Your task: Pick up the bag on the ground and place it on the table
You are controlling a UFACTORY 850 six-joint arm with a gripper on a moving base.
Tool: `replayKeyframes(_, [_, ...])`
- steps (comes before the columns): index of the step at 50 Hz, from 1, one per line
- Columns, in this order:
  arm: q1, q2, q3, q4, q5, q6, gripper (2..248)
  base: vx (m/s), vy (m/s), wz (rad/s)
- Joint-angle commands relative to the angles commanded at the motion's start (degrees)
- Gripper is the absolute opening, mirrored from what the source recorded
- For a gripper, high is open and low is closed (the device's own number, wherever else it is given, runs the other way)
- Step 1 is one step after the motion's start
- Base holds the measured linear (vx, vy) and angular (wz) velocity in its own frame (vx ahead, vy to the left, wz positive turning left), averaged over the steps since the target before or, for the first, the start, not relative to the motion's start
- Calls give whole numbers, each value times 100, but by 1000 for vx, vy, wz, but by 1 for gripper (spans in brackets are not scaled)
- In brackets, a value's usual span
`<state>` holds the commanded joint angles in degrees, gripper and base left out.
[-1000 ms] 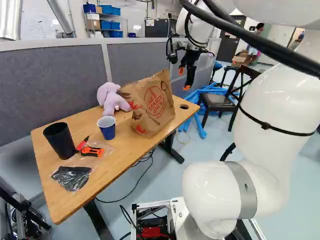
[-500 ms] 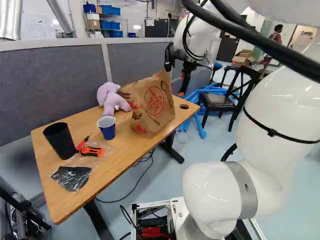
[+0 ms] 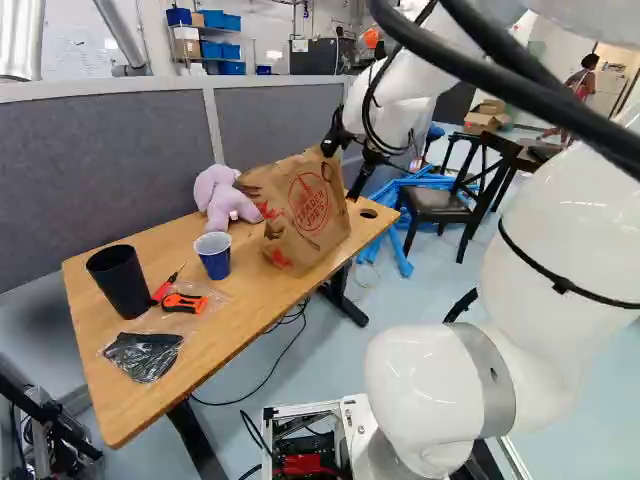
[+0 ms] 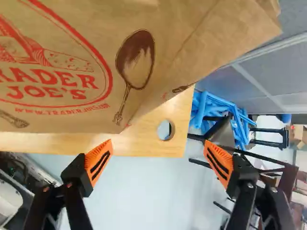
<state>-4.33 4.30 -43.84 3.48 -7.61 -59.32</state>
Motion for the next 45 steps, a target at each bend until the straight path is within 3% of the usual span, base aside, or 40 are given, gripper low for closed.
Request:
replayKeyframes(23, [132, 358, 1188, -106, 1762, 1814, 247, 0, 0, 0])
replayKeyframes(45, [238, 642, 2132, -191, 3163, 3257, 247, 0, 0, 0])
